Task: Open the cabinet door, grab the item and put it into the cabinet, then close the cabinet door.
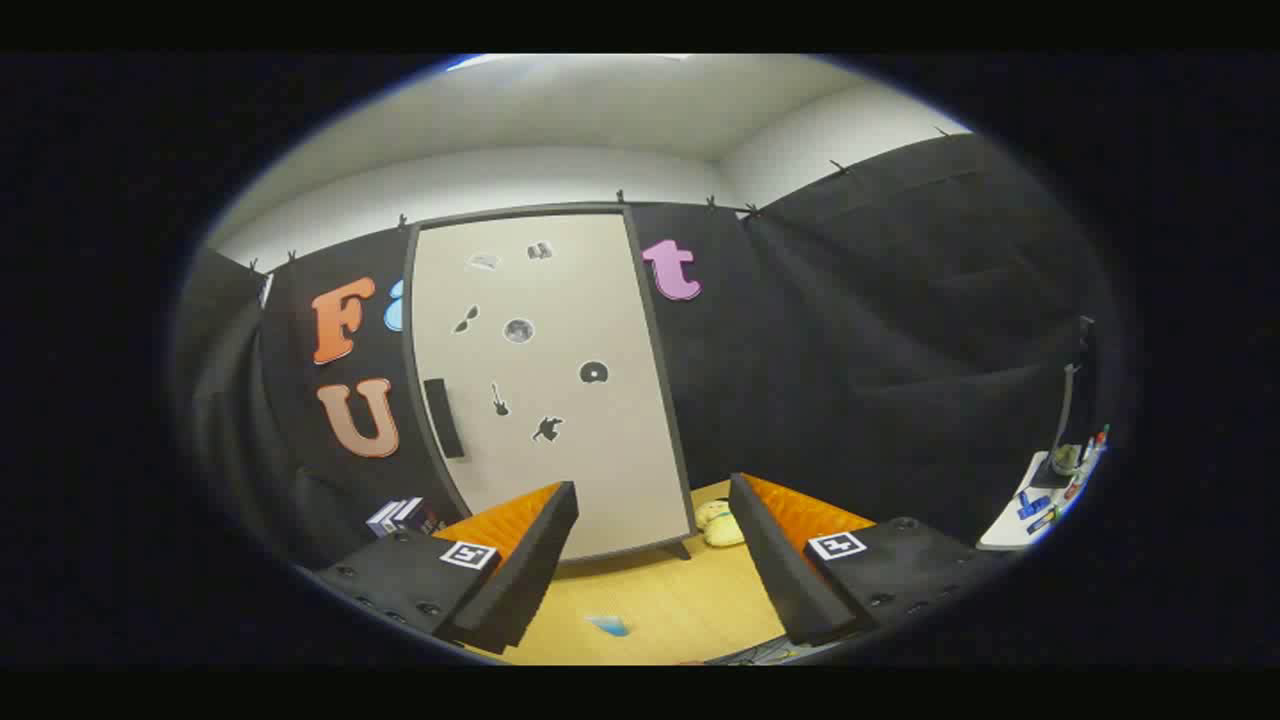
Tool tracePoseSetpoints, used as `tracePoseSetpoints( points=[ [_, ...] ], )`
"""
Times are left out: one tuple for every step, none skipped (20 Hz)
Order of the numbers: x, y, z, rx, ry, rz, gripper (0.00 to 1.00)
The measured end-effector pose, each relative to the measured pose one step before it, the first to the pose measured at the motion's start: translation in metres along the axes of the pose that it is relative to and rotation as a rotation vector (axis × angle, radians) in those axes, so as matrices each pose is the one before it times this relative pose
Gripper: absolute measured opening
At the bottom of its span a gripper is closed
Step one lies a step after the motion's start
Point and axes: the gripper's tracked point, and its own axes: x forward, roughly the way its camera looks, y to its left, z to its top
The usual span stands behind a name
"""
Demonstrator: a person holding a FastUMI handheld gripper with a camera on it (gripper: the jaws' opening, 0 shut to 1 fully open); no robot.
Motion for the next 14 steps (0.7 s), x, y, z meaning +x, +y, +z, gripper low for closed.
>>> tracePoseSetpoints(
  points=[
    [-0.00336, 0.00223, 0.00434, -0.00909, -0.00838, 0.00176, 0.97],
    [-0.00422, 0.00263, 0.00124, -0.01248, -0.00422, 0.0022, 0.98],
    [-0.00203, 0.0008, -0.00062, -0.01365, 0.0013, 0.00158, 0.97],
    [-0.00169, 0.00051, -0.00047, -0.0083, 0.00176, -0.00201, 0.98],
    [-0.00202, -0.00007, 0.00128, -0.00014, 0.00043, 0.00104, 0.98],
    [-0.002, 0.00147, -0.00028, 0.00551, 0.00111, 0.00305, 0.98],
    [-0.00209, -0.0003, 0.00145, 0.00657, 0.00091, 0.00084, 0.98],
    [-0.00127, -0.00086, 0.00031, 0.00304, -0.00119, -0.00221, 0.98],
    [0.00088, -0.00206, 0.00187, -0.00057, -0.0017, -0.00456, 0.98],
    [-0.00078, -0.00111, 0.00005, -0.00303, -0.00144, -0.0036, 0.98],
    [-0.00053, -0.00007, 0.00013, -0.00255, -0.00056, -0.00035, 0.98],
    [-0.00065, 0.00073, -0.00103, -0.00049, 0.00021, 0.00096, 0.98],
    [-0.0004, 0.0011, -0.00031, 0.00083, 0.00115, 0.00212, 0.97],
    [0.00015, 0.00091, -0.00147, 0.00087, 0.0013, 0.0033, 0.98]
  ],
)
